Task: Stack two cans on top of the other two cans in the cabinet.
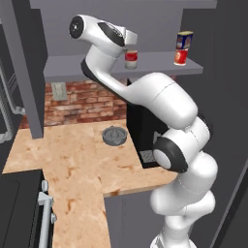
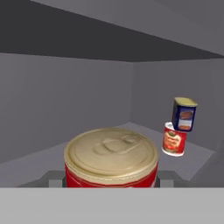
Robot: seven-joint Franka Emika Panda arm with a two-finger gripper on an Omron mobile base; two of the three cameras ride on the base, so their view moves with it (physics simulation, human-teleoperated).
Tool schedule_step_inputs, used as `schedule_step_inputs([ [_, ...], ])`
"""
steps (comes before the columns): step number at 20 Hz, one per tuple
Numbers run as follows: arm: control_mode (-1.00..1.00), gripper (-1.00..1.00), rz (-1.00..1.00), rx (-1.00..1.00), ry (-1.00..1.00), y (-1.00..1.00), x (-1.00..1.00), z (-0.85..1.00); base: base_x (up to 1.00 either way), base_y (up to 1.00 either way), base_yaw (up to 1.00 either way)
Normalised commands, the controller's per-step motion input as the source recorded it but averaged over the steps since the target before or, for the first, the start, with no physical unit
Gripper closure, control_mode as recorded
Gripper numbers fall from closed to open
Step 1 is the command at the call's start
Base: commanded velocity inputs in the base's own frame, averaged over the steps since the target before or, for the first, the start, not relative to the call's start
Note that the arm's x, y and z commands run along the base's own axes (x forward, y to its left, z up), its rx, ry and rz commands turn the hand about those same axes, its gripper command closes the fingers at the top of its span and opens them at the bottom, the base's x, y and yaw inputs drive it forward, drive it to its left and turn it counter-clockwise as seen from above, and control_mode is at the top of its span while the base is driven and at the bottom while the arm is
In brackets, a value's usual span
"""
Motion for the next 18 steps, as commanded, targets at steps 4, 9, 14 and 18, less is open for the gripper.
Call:
schedule_step_inputs([
  [4,-1.0,1.0,0.0,0.0,0.0,-0.29,0.0,-0.02,0.0,0.0,0.0],
  [9,-1.0,1.0,0.0,0.0,0.0,-0.27,0.0,0.0,0.0,0.0,0.0],
  [14,-1.0,1.0,0.0,0.0,0.0,-0.25,0.0,-0.01,0.0,0.0,0.0],
  [18,-1.0,1.0,0.0,0.0,0.0,-0.17,0.0,0.0,0.0,0.0,0.0],
])
